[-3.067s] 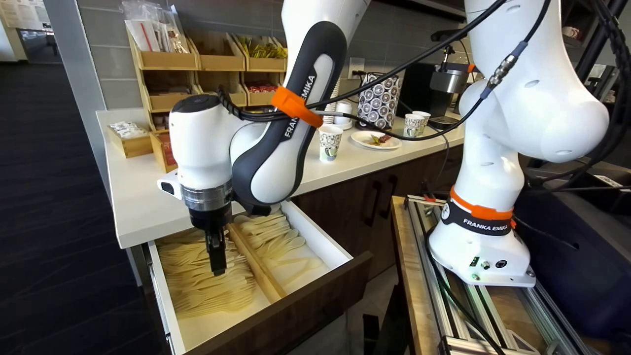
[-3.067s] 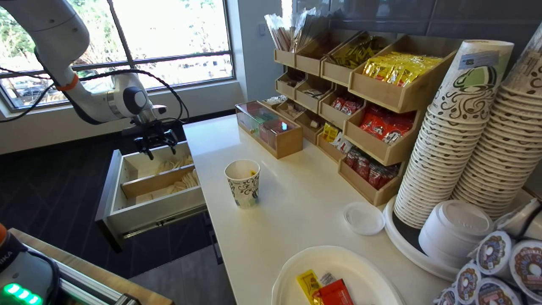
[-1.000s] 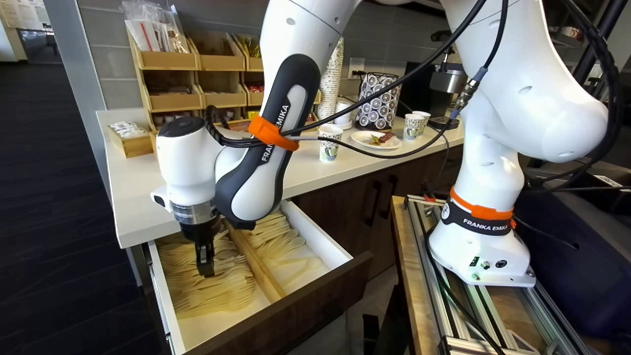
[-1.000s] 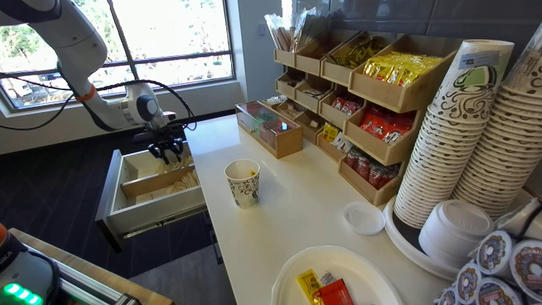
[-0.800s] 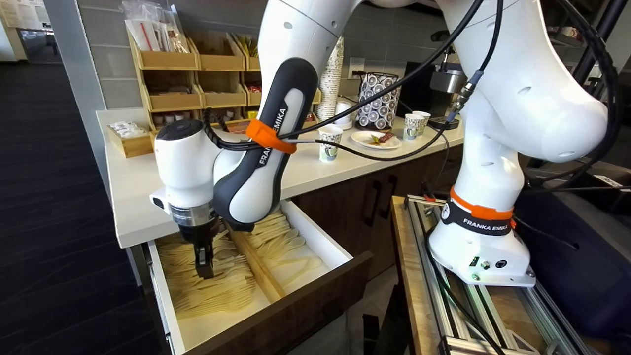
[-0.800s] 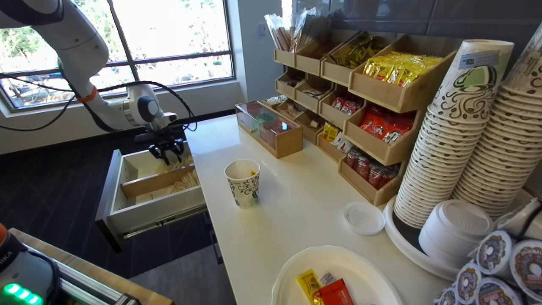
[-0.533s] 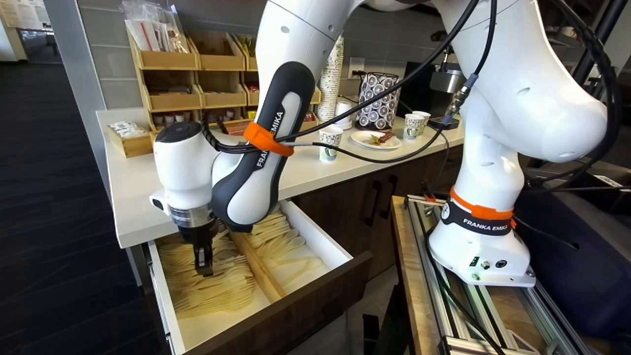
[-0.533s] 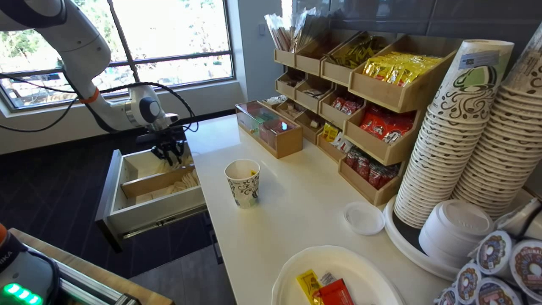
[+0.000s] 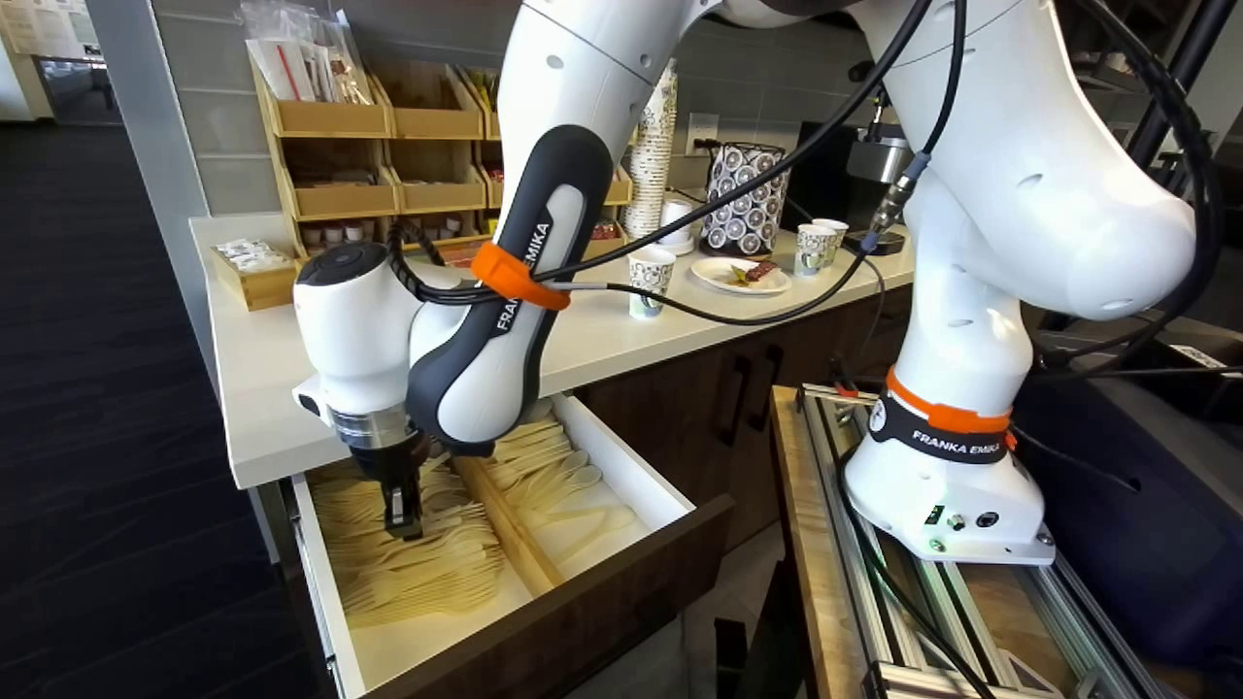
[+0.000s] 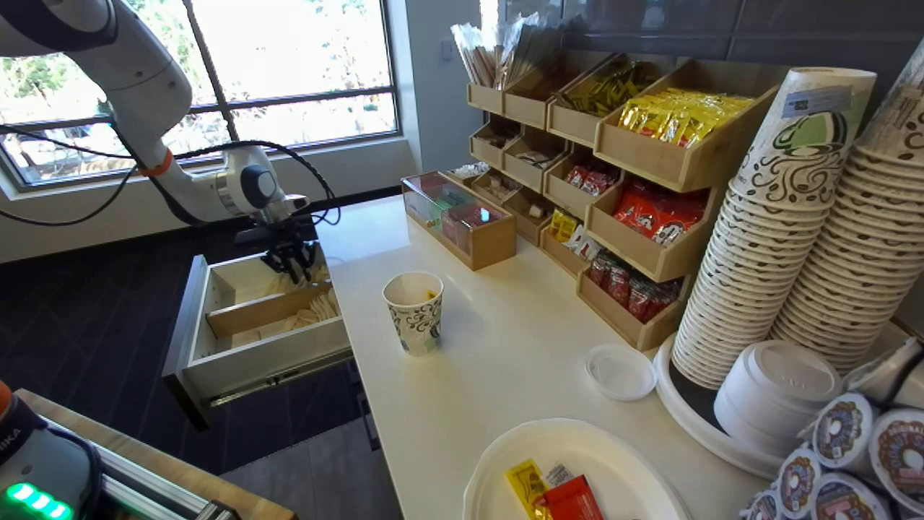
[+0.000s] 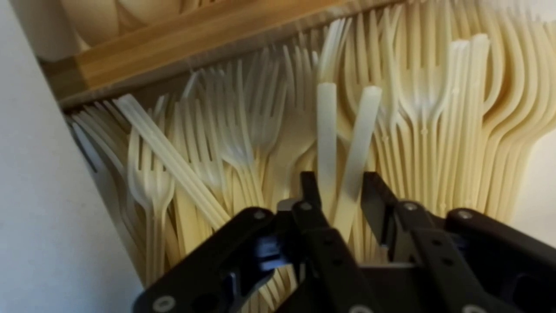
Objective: Lift one folk from the open drawer and put it on the cupboard next to the cup
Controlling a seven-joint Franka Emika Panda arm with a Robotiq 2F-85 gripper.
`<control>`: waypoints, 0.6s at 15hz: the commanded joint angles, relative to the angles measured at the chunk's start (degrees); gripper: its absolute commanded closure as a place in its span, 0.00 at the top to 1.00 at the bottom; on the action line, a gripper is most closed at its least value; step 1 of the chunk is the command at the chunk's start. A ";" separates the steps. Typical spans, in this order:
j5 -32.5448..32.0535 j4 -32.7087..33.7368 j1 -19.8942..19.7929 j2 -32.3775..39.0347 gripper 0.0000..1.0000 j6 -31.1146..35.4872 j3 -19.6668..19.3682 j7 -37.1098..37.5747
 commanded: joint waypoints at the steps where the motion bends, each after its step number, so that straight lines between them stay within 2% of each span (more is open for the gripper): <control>1: 0.44 1.56 -0.09 1.08 0.25 -2.25 0.27 0.23; 2: 0.39 1.65 -0.05 1.11 0.17 -2.45 0.24 0.29; 4: 0.34 1.83 -0.04 1.11 0.13 -2.86 0.26 0.29; 5: 0.34 1.92 -0.06 1.10 0.06 -3.07 0.31 0.27; 9: 0.28 2.04 -0.01 1.02 0.03 -3.53 0.38 0.23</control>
